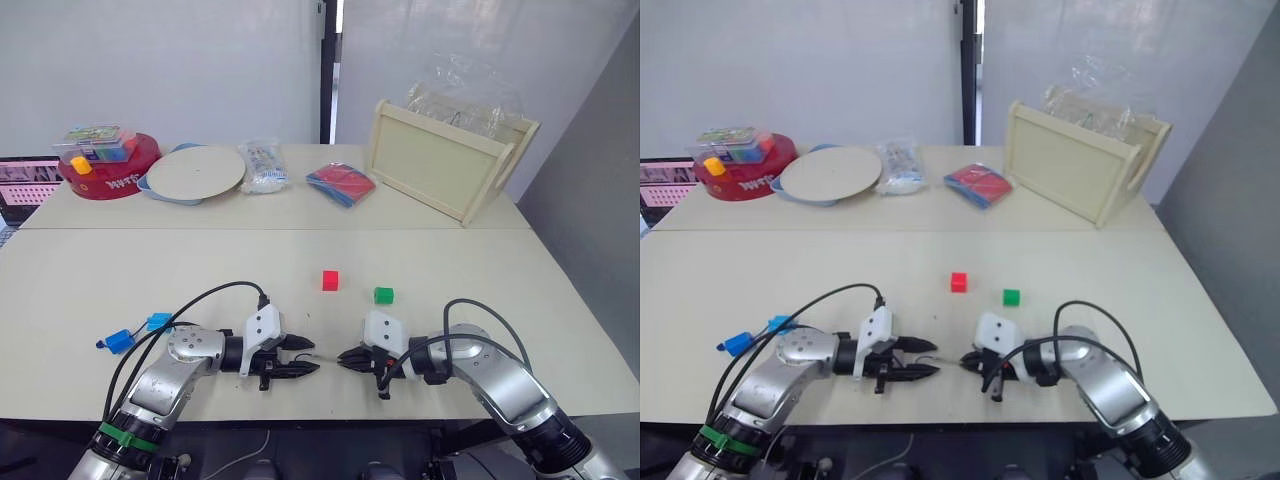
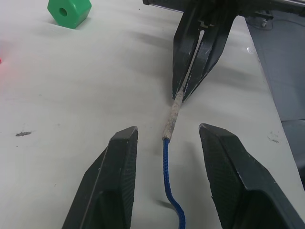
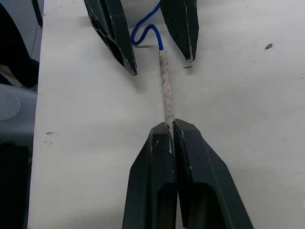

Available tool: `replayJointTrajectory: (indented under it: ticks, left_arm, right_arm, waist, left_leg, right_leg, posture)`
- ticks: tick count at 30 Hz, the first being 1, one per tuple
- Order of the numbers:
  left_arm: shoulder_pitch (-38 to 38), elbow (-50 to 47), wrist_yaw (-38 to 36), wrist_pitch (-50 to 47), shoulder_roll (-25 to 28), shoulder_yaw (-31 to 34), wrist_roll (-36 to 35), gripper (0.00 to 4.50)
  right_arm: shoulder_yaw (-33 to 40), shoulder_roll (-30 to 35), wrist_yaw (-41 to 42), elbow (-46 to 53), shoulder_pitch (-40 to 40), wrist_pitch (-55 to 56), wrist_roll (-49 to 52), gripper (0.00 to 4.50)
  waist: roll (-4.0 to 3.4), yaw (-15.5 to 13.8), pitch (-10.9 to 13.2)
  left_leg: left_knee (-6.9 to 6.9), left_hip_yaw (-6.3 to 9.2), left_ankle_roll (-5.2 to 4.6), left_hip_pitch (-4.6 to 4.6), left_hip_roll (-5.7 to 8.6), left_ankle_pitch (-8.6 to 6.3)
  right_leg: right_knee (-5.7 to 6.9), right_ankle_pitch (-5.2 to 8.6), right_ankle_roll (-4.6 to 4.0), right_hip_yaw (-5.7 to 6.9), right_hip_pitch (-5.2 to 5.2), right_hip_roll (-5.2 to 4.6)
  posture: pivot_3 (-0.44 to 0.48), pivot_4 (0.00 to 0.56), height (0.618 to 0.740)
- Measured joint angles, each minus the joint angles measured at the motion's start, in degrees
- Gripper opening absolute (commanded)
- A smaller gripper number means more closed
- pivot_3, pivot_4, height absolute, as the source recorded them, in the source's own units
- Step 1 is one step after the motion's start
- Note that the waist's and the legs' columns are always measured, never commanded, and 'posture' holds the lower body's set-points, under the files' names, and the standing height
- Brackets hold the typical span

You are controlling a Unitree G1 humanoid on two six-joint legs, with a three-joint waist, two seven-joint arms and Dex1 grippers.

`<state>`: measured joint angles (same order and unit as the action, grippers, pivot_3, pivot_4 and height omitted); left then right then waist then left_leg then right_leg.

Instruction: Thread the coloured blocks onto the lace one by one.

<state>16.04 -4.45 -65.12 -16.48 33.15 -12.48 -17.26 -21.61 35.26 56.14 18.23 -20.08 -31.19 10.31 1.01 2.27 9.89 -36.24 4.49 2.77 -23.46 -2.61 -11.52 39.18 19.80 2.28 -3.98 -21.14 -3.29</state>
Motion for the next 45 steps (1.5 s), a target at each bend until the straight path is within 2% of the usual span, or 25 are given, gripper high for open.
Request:
replayJointTrajectory:
  ticks: [4,7,19,26,32,35,39,45]
  left_arm:
    - [0.08,0.52,-0.08,0.09,-0.32,0.01,0.01,1.06]
    - [0.08,0.52,-0.12,0.09,-0.72,0.01,-0.06,0.02]
    - [0.02,0.8,-0.96,0.08,-1.35,-0.16,-0.14,0.02]
    - [0.16,0.98,-1.09,0.1,-0.94,0.07,0.01,0.0]
    - [0.01,1.0,-1.44,-0.03,1.45,0.91,-0.04,0.0]
    - [-0.24,0.52,-1.44,-0.76,2.77,1.58,-0.44,0.0]
    - [-0.95,-1.21,-1.37,-2.47,4.78,3.16,-1.11,0.0]
    - [-1.39,-1.48,-1.38,-2.94,5.66,3.8,-1.11,0.0]
  right_arm:
    - [0.01,0.0,0.0,0.0,0.0,0.0,0.01,0.0]
    - [0.02,0.01,-0.01,0.0,0.0,0.0,0.0,0.0]
    - [0.27,0.87,0.07,0.25,0.1,0.42,-0.14,0.0]
    - [1.83,0.68,-2.33,2.03,2.84,-2.51,0.82,2.34]
    - [12.63,0.4,-7.62,6.04,9.21,-6.3,4.8,4.43]
    - [17.4,-1.84,-12.1,7.13,12.66,-7.6,6.17,4.47]
    - [22.35,-9.4,-25.58,7.08,16.53,-7.82,2.41,4.47]
    - [19.56,-25.41,-44.65,8.38,18.83,-7.31,-4.89,4.47]
  waist:
    - [0.0,0.0,0.0]
    - [0.0,0.0,0.0]
    - [0.0,0.0,0.0]
    - [0.0,-0.02,0.0]
    - [0.0,-0.23,0.0]
    - [0.0,-0.19,0.0]
    - [-0.01,0.12,-0.01]
    - [-0.03,0.31,-0.02]
  left_leg:
    - [0.0,0.0,0.0,0.0,0.0,0.0]
    - [0.0,0.0,0.0,0.0,0.0,0.0]
    - [0.0,0.0,0.0,0.0,0.0,0.0]
    - [0.0,0.0,0.0,0.0,0.0,0.0]
    - [0.0,0.0,0.0,-0.03,0.01,0.0]
    - [0.02,0.0,0.0,0.0,0.0,0.0]
    - [0.06,-0.01,0.0,0.04,-0.01,0.0]
    - [0.19,-0.03,0.03,0.05,-0.02,0.01]
  right_leg:
    - [0.0,0.0,0.0,0.0,0.0,0.0]
    - [0.0,0.0,0.0,0.0,0.0,0.0]
    - [0.0,0.0,0.0,0.0,0.0,0.0]
    - [0.0,0.0,0.0,0.0,0.01,0.0]
    - [-0.02,0.0,0.0,0.0,0.01,-0.02]
    - [-0.01,0.0,0.0,-0.01,0.01,-0.01]
    - [0.02,0.0,0.0,-0.03,0.0,0.0]
    - [0.02,0.0,0.0,-0.07,-0.06,0.0]
  posture:
    - [0.0,0.15,0.74]
    - [0.0,0.15,0.74]
    - [0.0,0.15,0.74]
    - [0.0,0.15,0.74]
    - [0.0,0.15,0.74]
    - [0.0,0.15,0.74]
    - [0.0,0.15,0.74]
    - [0.0,0.15,0.74]
